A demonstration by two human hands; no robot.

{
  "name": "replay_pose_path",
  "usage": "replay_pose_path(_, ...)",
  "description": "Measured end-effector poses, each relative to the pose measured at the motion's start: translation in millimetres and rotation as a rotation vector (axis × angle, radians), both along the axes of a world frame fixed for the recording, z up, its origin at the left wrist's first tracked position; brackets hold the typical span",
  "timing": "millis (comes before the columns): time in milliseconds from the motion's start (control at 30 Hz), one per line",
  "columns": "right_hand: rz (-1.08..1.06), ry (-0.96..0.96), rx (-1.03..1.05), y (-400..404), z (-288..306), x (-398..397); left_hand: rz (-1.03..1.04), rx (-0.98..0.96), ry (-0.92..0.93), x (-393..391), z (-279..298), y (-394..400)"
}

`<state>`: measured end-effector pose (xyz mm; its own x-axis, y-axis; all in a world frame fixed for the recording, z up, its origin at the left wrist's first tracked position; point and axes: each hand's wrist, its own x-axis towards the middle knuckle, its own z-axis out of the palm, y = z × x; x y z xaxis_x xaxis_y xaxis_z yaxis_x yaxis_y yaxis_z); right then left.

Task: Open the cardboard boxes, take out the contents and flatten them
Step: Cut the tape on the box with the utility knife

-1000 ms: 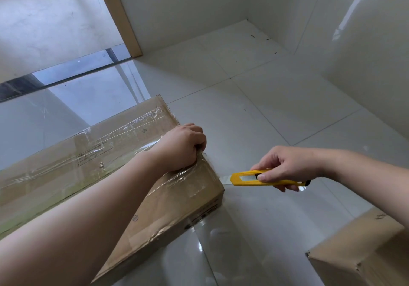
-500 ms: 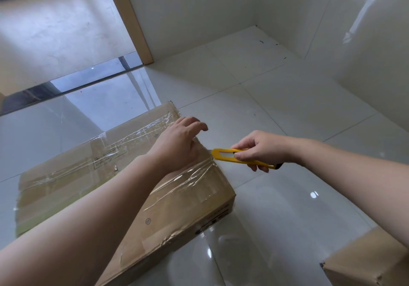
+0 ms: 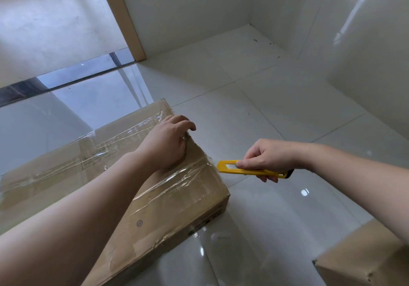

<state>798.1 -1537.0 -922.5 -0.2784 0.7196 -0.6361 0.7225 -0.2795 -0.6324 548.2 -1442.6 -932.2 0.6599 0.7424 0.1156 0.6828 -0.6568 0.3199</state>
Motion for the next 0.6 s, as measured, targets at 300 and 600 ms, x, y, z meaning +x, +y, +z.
replay_pose_path(300, -0.184, -0.133, 0.102, 8, 20, 21, 0.28, 0.021, -0.313, -12, 26, 21)
replay_pose_path(600, -0.393, 0.063, 0.064, 3, 17, 1, 0.526, -0.137, 0.013, -65, 23, 41)
